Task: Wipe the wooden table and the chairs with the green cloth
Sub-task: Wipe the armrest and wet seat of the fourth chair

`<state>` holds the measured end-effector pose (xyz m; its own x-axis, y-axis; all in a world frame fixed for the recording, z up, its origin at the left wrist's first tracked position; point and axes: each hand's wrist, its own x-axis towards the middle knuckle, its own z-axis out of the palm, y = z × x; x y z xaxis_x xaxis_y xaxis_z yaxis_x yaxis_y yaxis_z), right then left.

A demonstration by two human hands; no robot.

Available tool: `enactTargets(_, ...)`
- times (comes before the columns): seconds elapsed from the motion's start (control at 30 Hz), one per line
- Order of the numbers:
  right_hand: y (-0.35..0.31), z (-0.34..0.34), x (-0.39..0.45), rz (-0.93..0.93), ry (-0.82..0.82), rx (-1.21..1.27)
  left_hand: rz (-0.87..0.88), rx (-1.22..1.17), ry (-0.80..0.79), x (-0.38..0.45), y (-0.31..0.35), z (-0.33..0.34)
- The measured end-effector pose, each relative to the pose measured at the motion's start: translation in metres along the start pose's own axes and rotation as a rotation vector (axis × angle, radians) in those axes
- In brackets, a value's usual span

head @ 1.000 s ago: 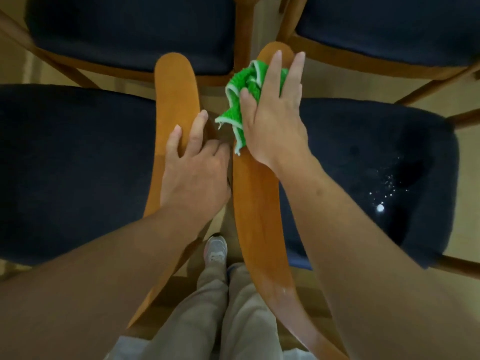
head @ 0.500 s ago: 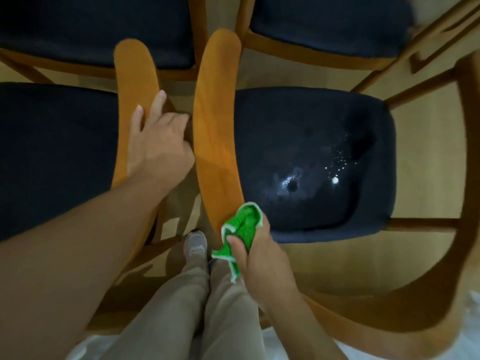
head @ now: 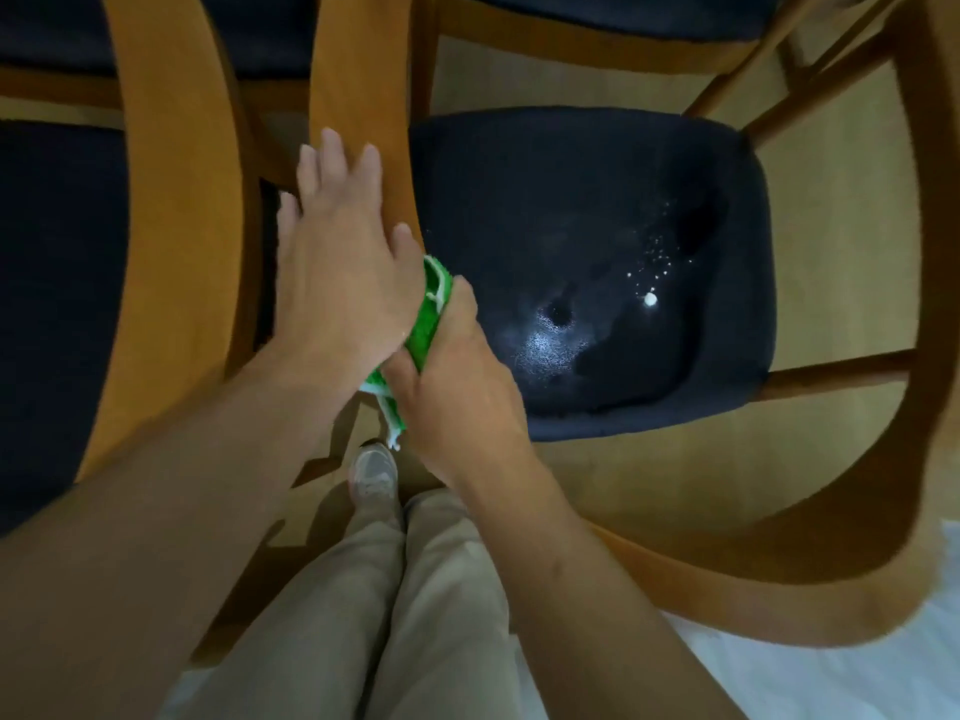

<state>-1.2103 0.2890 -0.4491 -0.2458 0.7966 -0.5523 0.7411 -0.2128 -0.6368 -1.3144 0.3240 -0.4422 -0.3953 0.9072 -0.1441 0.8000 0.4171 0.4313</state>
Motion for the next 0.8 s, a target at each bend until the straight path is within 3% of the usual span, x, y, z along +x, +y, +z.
enactTargets(0.23,0.056,-0.038,-0.077,0.186,-0.249,-0.436,0.344,0.011,-0.211,-0.056,0.033,0.039)
enactTargets(0.4,0.057,-0.041,-0.081,0.166,-0.216,-0.498,0.313,-0.178,-0.152,-0.059,0.032,0.044)
enactTargets(0.6,0.046,-0.014,-0.069,0.066,-0.103,-0.365,0.277,-0.38,-0.086,-0.062,0.027,0.041)
enactTargets(0.8,0.062,-0.056,-0.081,0.165,-0.302,-0.559,0.289,-0.427,-0.214,-0.091,0.046,0.05)
